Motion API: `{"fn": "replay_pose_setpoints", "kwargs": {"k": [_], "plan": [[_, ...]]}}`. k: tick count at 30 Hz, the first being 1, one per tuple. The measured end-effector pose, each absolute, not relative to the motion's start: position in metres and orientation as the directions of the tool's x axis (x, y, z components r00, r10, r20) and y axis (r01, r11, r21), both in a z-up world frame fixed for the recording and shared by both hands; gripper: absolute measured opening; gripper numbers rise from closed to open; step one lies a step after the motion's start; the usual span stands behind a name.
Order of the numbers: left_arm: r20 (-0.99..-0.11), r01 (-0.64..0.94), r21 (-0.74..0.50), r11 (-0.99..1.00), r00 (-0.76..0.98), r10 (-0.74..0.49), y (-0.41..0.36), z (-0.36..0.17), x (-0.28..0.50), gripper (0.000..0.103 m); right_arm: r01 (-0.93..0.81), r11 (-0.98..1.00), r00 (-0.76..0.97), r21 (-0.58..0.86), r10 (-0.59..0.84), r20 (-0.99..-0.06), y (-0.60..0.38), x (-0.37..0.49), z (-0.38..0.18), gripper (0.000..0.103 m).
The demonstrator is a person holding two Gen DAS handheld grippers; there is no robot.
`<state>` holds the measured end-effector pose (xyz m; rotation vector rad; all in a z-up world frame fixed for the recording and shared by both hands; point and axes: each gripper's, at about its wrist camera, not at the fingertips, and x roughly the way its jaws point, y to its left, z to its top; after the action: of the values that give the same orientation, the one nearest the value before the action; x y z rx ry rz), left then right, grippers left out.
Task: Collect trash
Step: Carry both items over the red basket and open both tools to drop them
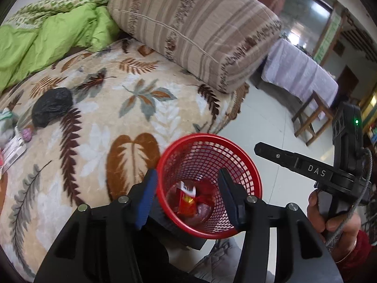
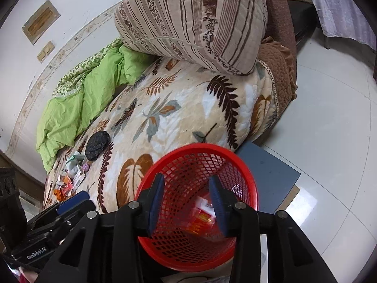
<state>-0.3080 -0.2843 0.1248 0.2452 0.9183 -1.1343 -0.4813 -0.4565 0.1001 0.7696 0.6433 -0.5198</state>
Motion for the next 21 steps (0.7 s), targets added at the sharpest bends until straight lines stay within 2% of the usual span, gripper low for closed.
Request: {"fn": "replay_pose_setpoints", "kwargs": {"k": [10, 21], "plan": [[-0.713, 0.757, -0.218, 0.616, 0.308, -0.630, -0.198, 0.140, -0.256, 0.057, 0.496, 0.729, 0.742, 0.471, -0.075, -0.666, -0.417, -0.412, 0.120, 0.044], [-0.711, 0.498, -0.267, 0.825, 0.476, -0.517, -0.068, 0.132, -0.171, 0.058, 0.236, 0.878, 0.735, 0.416, 0.119, -0.667, -0.327, -0.303, 0.137, 0.049]]}}
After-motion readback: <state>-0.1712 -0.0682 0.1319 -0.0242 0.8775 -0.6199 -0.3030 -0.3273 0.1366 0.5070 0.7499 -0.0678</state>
